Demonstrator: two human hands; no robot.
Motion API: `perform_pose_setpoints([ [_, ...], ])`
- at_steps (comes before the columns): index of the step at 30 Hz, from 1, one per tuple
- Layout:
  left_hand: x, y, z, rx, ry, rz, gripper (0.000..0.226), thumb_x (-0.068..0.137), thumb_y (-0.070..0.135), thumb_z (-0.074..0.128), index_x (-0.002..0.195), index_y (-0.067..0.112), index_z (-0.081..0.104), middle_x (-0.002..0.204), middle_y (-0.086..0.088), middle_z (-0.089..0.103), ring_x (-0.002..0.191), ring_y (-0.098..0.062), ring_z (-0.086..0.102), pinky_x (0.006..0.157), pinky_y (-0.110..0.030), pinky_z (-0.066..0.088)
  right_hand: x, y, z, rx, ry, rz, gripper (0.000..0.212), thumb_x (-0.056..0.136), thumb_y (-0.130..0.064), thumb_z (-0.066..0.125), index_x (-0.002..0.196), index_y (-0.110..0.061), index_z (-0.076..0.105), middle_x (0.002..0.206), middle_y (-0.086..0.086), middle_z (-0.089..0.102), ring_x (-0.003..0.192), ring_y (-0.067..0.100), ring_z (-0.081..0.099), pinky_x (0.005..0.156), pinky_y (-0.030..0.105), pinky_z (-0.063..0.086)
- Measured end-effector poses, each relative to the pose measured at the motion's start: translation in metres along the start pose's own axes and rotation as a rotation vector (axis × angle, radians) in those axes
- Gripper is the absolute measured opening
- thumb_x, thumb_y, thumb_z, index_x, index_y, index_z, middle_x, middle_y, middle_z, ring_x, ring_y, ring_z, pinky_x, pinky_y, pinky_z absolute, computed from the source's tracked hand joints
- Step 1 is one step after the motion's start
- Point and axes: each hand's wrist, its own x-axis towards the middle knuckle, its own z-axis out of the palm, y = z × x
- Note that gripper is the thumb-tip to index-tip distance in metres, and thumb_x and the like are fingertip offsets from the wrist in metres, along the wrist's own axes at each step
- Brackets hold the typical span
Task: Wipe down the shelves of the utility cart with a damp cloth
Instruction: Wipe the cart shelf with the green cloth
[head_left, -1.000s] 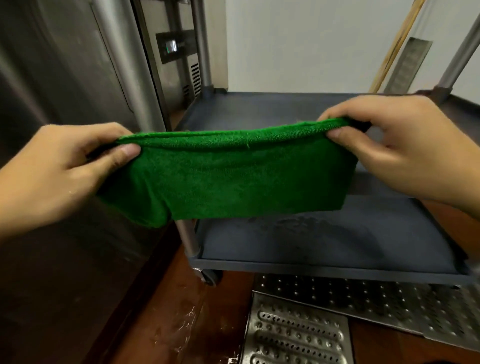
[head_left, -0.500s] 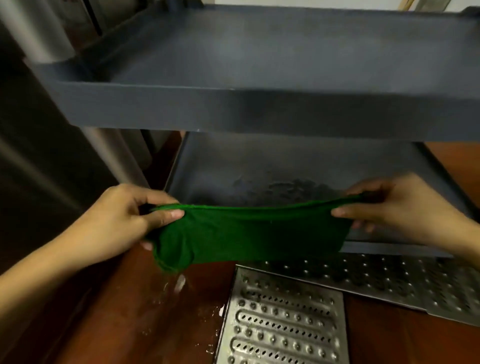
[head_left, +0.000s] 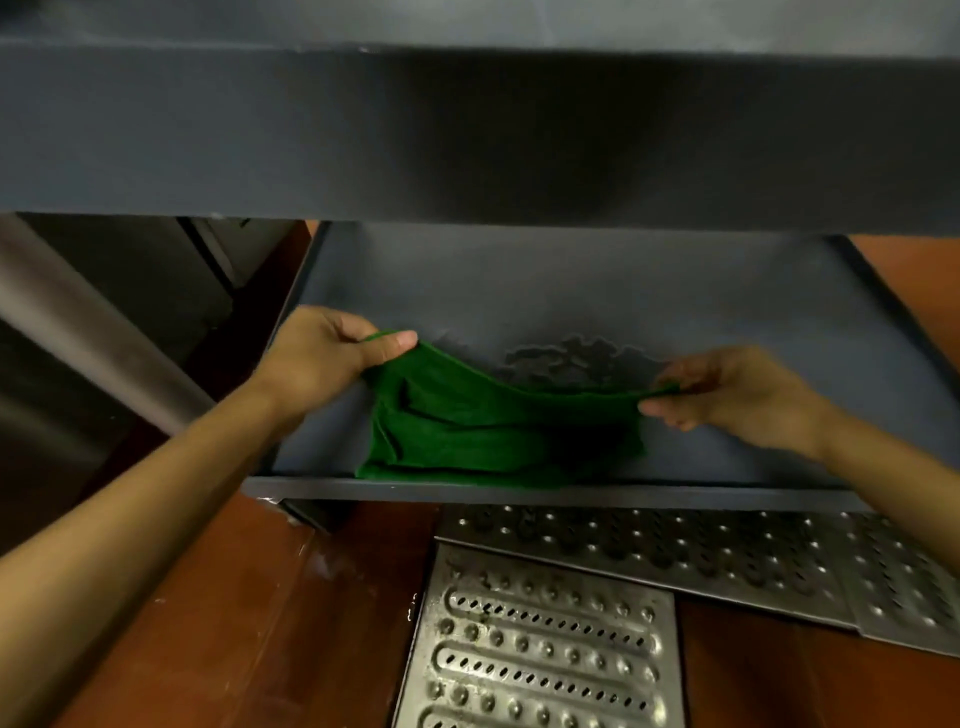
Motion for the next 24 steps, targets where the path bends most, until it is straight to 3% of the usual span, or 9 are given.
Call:
perform_pose_setpoints([
  [2, 0.013, 0.002, 0.000, 0.011, 0.059, 0.041, 0.051, 0.082, 0.029, 0.076, 0.089, -0.021, 0.066, 0.094, -0.039, 0.067, 0.090, -0.042, 0.068, 0.093, -0.059, 0.053, 0.014, 0.004, -0.002, 0.070, 0.062, 0.001, 0.029, 0.077, -0.024, 0.076, 0.089, 0.002, 0.073, 0.068, 0.009, 0.072, 0.055, 0.007, 0.062, 0.052, 0.012, 0.048],
  [4, 0.029, 0.004, 0.000, 0.095, 0.113, 0.074, 0.062, 0.082, 0.038, 0.076, 0.092, -0.022, 0.063, 0.096, -0.041, 0.065, 0.091, -0.047, 0.068, 0.089, -0.062, 0.053, 0.031, 0.000, -0.007, 0.105, 0.160, -0.011, 0.034, 0.084, -0.024, 0.072, 0.091, 0.009, 0.069, 0.076, 0.019, 0.071, 0.060, 0.015, 0.060, 0.053, 0.015, 0.049],
  [6, 0.045, 0.001, 0.001, 0.179, 0.188, 0.075, 0.058, 0.084, 0.043, 0.075, 0.093, -0.014, 0.069, 0.093, -0.033, 0.070, 0.090, -0.044, 0.070, 0.085, -0.056, 0.057, 0.048, -0.009, -0.011, 0.127, 0.247, -0.025, 0.034, 0.088, -0.023, 0.071, 0.093, 0.010, 0.067, 0.076, 0.019, 0.070, 0.062, 0.017, 0.061, 0.057, 0.018, 0.050],
  [8, 0.052, -0.005, 0.007, 0.254, 0.253, 0.076, 0.045, 0.086, 0.041, 0.074, 0.093, -0.003, 0.074, 0.094, -0.020, 0.074, 0.089, -0.032, 0.072, 0.087, -0.046, 0.058, 0.063, -0.015, -0.008, 0.090, 0.312, -0.048, 0.022, 0.089, -0.020, 0.070, 0.093, 0.001, 0.067, 0.072, 0.010, 0.068, 0.053, 0.007, 0.062, 0.054, 0.014, 0.050],
  [12, 0.047, -0.029, 0.026, 0.485, 0.303, 0.122, 0.021, 0.088, 0.031, 0.075, 0.091, 0.010, 0.077, 0.093, -0.009, 0.076, 0.087, -0.020, 0.070, 0.081, -0.026, 0.051, 0.077, 0.000, 0.023, -0.200, 0.357, -0.108, 0.011, 0.089, -0.021, 0.069, 0.088, -0.012, 0.065, 0.067, -0.001, 0.065, 0.055, 0.002, 0.059, 0.054, 0.010, 0.042],
  [16, 0.044, -0.050, 0.036, 0.594, 0.441, 0.072, 0.022, 0.091, 0.028, 0.071, 0.109, 0.015, 0.071, 0.117, -0.015, 0.064, 0.098, -0.033, 0.066, 0.089, -0.045, 0.055, 0.082, 0.023, 0.050, -0.157, 0.365, -0.106, 0.023, 0.090, -0.016, 0.068, 0.108, -0.007, 0.058, 0.095, 0.016, 0.067, 0.081, 0.029, 0.066, 0.077, 0.045, 0.058],
  [18, 0.041, -0.053, 0.039, 0.635, 0.486, 0.083, 0.020, 0.093, 0.029, 0.068, 0.108, 0.017, 0.065, 0.115, -0.015, 0.060, 0.095, -0.035, 0.064, 0.084, -0.048, 0.055, 0.084, 0.026, 0.055, -0.149, 0.353, -0.097, 0.035, 0.089, -0.017, 0.070, 0.119, -0.007, 0.053, 0.109, 0.015, 0.063, 0.091, 0.029, 0.064, 0.082, 0.047, 0.057],
  [20, 0.035, -0.053, 0.042, 0.622, 0.383, 0.180, 0.018, 0.093, 0.032, 0.068, 0.102, 0.018, 0.062, 0.101, -0.009, 0.064, 0.087, -0.032, 0.065, 0.076, -0.047, 0.056, 0.080, 0.025, 0.059, -0.144, 0.381, -0.131, 0.037, 0.087, -0.019, 0.072, 0.117, -0.009, 0.053, 0.113, 0.012, 0.059, 0.091, 0.025, 0.061, 0.081, 0.038, 0.055],
  [24, 0.003, -0.058, 0.051, 0.648, -0.211, 0.400, 0.040, 0.084, 0.064, 0.064, 0.087, 0.024, 0.067, 0.082, 0.008, 0.062, 0.075, -0.013, 0.062, 0.069, -0.041, 0.054, 0.049, 0.022, 0.060, -0.215, 0.381, -0.265, 0.033, 0.079, -0.030, 0.080, 0.090, -0.020, 0.051, 0.086, -0.001, 0.054, 0.068, 0.007, 0.050, 0.060, 0.010, 0.037],
])
